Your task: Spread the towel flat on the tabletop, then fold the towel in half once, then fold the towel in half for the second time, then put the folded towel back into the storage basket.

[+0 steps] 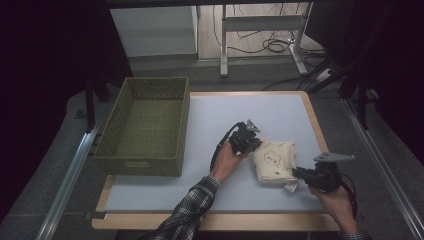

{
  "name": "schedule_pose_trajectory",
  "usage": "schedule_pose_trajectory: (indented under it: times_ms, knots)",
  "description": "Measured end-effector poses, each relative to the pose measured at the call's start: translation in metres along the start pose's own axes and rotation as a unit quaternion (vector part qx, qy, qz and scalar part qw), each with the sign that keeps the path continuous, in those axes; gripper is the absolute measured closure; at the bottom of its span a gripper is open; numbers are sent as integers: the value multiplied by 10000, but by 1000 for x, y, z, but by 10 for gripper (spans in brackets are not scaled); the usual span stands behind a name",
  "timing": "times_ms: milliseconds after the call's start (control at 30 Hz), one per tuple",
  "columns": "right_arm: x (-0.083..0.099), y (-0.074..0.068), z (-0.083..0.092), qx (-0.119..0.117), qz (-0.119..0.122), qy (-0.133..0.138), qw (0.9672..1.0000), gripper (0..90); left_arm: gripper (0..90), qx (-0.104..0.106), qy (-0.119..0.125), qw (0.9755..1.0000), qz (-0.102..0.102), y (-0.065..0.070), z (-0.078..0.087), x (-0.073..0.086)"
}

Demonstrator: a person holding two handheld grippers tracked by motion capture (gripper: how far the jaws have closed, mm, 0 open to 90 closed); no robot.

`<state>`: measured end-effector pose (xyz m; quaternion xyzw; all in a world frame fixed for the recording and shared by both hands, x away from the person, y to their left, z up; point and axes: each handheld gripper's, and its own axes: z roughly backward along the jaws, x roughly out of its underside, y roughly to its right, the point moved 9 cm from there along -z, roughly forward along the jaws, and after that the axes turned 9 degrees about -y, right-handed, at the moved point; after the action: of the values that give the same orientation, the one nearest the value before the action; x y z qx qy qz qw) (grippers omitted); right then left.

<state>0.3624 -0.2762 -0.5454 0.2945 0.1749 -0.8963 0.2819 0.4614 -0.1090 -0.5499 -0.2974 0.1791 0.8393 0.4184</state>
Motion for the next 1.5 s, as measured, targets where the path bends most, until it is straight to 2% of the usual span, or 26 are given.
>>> schedule_pose_trajectory:
  times_ms: [167, 467, 767, 967, 1300, 1500]
  knots:
    - [-8, -8, -3, -28, 189, 72, 9998, 834, 838, -132, 27, 9999, -26, -6, 12, 1]
    - [-28, -21, -7, -142, 351, 255, 9990, 834, 837, -378, 12, 9993, -56, -20, 37, 3]
    - [-52, -37, -12, -209, 488, 455, 9976, 833, 835, -589, 55, 9982, 30, -36, 64, 6]
    - [-63, -46, -17, -245, 588, 478, 9968, 830, 835, -695, 89, 9975, 81, -44, 80, 7]
    - [-87, -66, -27, -294, 759, 549, 9952, 830, 834, -977, 105, 9951, 86, -61, 104, 8]
    - [-107, -79, -31, -400, 829, 667, 9935, 831, 834, -1217, 87, 9925, 95, -78, 125, 11]
